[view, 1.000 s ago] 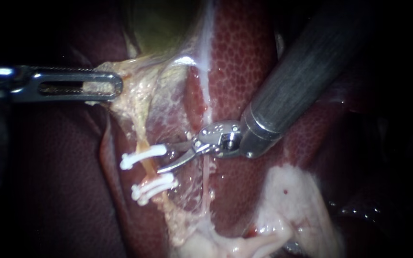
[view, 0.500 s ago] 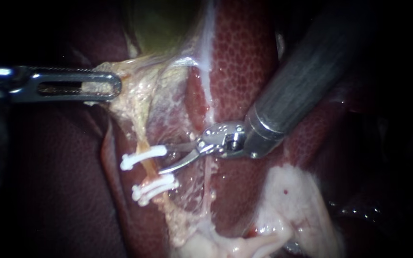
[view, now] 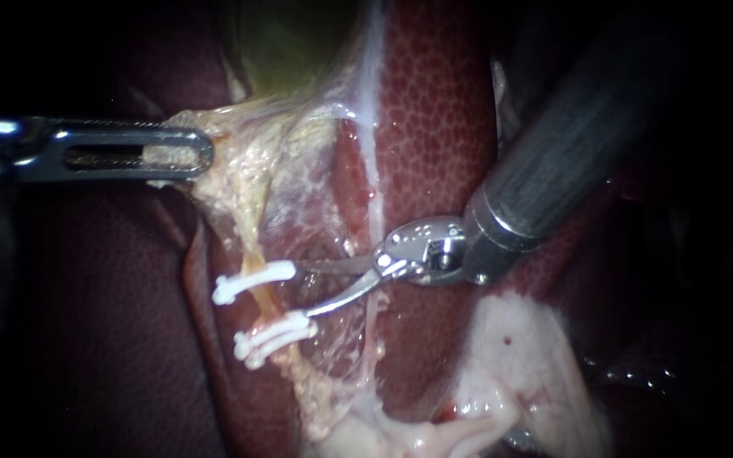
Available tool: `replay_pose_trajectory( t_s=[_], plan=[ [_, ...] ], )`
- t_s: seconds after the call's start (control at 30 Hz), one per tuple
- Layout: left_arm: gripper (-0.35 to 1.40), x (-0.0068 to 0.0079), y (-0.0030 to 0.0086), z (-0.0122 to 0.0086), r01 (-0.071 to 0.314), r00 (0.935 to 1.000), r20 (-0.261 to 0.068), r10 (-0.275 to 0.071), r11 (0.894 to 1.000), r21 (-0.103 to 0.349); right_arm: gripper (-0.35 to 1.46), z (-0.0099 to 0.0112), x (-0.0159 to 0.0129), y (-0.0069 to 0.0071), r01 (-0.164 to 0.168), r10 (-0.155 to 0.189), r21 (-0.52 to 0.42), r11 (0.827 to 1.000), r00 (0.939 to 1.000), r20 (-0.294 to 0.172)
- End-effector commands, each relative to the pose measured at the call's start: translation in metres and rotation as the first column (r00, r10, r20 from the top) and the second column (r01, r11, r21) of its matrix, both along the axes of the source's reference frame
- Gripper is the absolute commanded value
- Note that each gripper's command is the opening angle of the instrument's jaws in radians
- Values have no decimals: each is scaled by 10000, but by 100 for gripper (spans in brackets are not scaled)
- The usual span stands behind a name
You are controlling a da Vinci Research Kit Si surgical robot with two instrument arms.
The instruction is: Go to the cutting position left tube
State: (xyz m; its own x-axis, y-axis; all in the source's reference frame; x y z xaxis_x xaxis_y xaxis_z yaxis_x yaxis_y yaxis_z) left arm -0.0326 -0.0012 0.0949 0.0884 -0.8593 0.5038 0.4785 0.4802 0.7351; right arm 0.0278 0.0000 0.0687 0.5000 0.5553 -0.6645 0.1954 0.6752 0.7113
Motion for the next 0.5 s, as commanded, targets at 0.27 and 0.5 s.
replay_pose_trajectory(
  t_s=[0.27, 0.5],
  plan=[
    [-35, 0, 0, 0, 0, 10000, -2, 0, 10000, 3, 76, -4, 6, -2, -4, 4, 2, 10000, 10000, -12],
    [-35, 0, 0, 0, 1, 10000, -2, -1, 10000, 3, 83, -5, 13, -5, -65, 65, 10, 10000, 9999, -77]
  ],
)
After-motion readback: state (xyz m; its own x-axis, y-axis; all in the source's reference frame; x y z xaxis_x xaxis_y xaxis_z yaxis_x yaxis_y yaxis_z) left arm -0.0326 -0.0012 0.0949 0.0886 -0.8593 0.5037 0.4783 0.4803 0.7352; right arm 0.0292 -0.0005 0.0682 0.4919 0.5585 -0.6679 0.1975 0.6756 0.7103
